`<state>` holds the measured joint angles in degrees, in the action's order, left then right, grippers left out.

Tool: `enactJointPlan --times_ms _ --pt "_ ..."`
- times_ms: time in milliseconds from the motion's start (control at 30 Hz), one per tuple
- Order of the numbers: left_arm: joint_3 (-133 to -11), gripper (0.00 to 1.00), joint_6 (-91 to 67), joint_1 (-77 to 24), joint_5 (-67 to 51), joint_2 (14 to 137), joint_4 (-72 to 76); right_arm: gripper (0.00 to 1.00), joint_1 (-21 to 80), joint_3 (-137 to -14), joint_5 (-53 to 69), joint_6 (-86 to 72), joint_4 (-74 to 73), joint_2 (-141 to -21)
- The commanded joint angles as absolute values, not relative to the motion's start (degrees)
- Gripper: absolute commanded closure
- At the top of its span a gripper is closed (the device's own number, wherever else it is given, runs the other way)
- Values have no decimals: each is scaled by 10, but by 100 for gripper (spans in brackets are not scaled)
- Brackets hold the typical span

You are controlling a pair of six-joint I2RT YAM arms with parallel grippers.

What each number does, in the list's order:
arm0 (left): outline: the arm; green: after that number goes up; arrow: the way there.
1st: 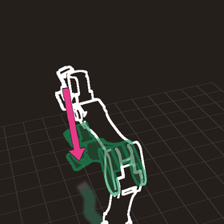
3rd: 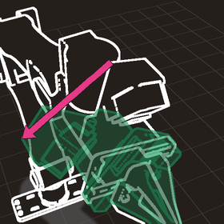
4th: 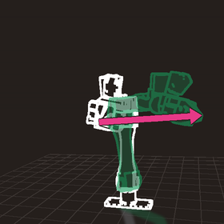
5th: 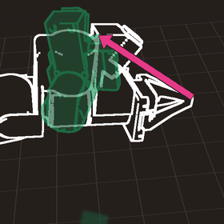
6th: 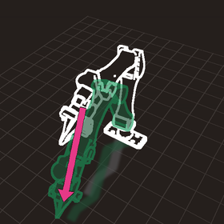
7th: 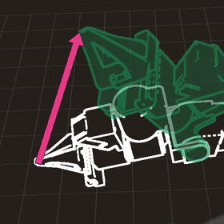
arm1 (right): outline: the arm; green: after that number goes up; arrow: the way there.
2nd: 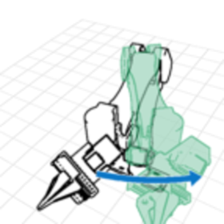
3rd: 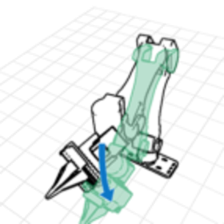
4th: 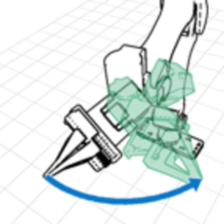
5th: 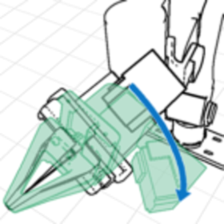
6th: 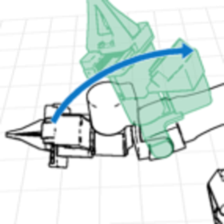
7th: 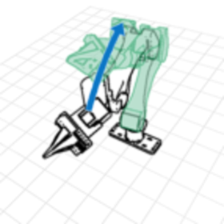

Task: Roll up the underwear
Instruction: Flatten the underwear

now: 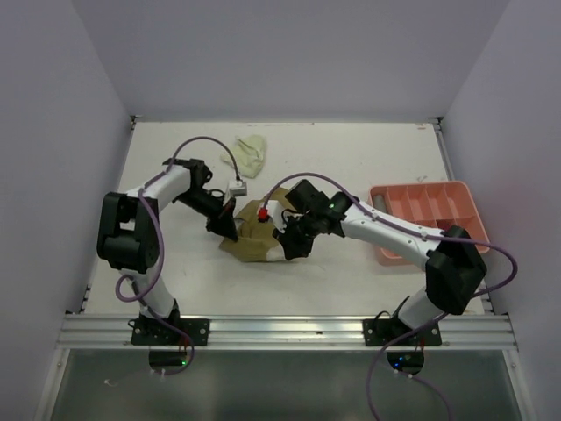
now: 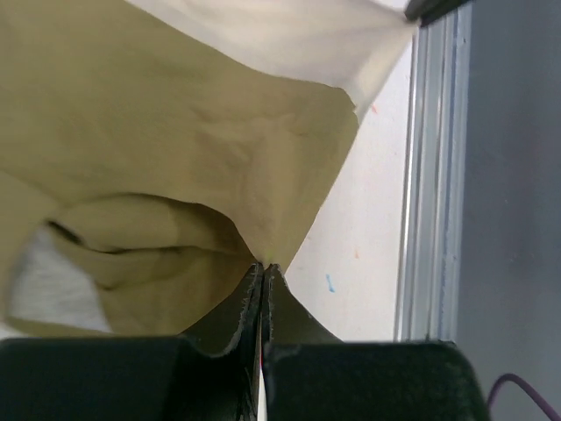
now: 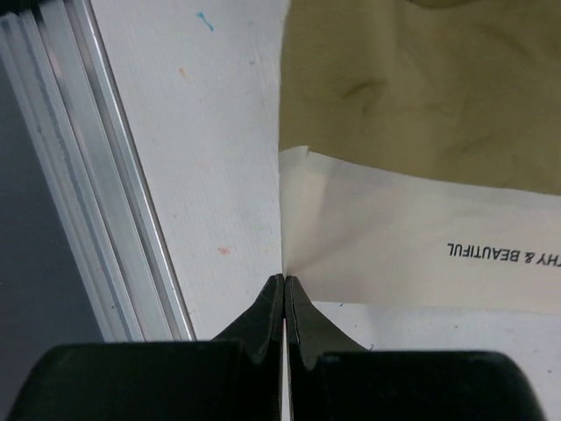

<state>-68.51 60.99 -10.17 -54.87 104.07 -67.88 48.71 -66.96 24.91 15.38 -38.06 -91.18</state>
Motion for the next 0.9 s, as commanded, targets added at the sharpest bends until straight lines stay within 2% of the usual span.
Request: enactJointPlan --times_ms 0,133,367,433,467,500,633,867 --pt "-770 100 635 -81 -612 1005 -726 100 483 -716 216 185 -403 -860" --pt "-887 100 620 -77 -640 1019 -754 100 462 -786 196 227 -439 -850" --pt "-996 100 571 -60 -667 997 -753 100 377 -903 178 276 -458 -837" --pt "-999 100 525 -50 -671 982 -694 100 360 -939 167 291 -457 -841" --pt "-991 100 452 -43 -669 959 -652 100 346 -950 164 296 -457 -845" --pt "-981 100 411 -42 -661 948 -549 100 338 -960 155 301 -448 -858" --pt "-951 100 257 -42 -613 928 -325 100 288 -1023 170 296 -413 -904" --pt "-1120 100 113 -43 -610 1090 -162 100 236 -1156 194 303 -381 -1009"
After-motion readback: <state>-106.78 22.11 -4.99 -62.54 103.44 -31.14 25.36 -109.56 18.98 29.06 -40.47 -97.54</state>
